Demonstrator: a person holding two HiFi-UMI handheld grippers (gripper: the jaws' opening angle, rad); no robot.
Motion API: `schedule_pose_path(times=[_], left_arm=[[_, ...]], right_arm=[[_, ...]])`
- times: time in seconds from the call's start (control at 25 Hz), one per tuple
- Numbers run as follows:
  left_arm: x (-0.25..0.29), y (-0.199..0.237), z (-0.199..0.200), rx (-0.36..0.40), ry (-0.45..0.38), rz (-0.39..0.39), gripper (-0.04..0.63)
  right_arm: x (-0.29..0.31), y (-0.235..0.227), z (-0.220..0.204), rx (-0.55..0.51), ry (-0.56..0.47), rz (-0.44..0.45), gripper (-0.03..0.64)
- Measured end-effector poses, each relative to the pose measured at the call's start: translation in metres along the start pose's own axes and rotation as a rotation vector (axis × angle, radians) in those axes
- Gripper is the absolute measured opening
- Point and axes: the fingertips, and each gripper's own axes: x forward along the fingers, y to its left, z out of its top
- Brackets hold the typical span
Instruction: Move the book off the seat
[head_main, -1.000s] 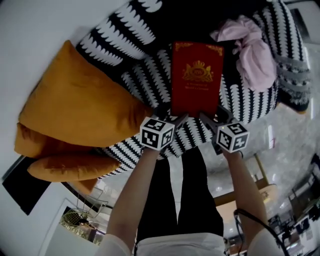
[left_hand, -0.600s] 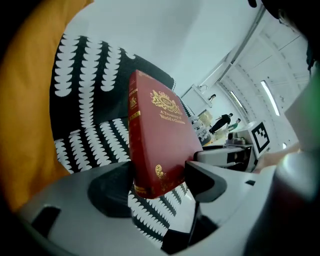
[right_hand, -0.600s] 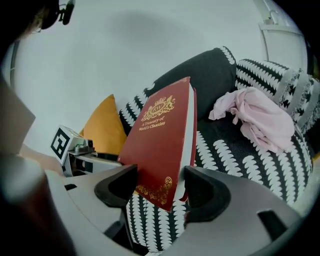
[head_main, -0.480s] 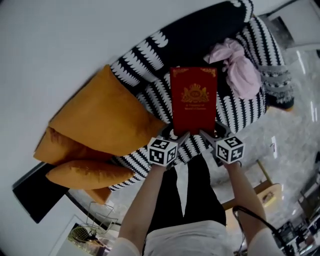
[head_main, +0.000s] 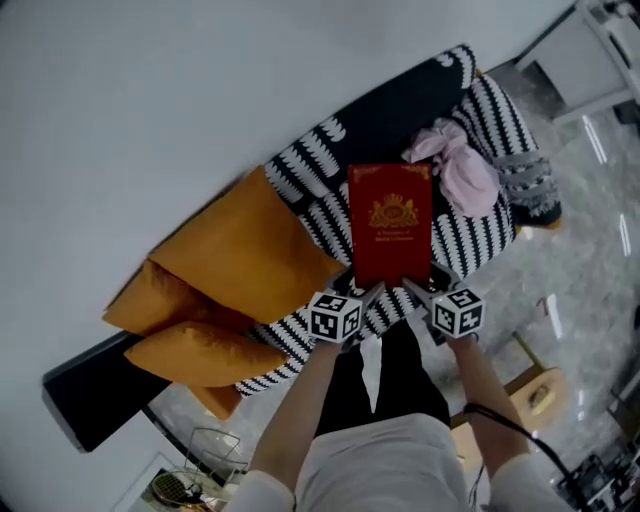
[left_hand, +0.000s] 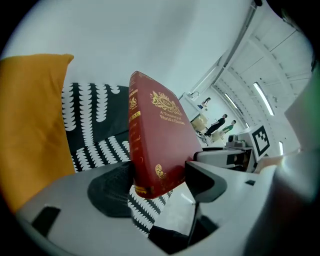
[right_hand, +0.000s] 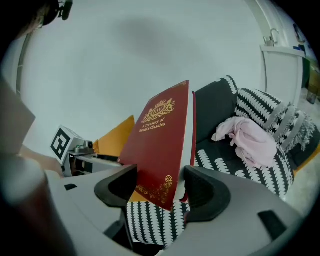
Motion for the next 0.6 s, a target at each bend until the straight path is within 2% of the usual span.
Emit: schedule_pose_path(times=[0.44, 0.6], left_arm=[[-0.072, -0.04, 0.002, 0.05, 0.023, -0.033, 0.321], [-0.111, -0.06, 0.017, 0.091, 0.014, -0.049, 0.321]], right_arm=[[-0.057, 0.063, 0.004, 0.021, -0.047, -0.04, 0.315], [-0.085, 0.099, 0.021, 0.026, -0.099, -0.055, 0.314]])
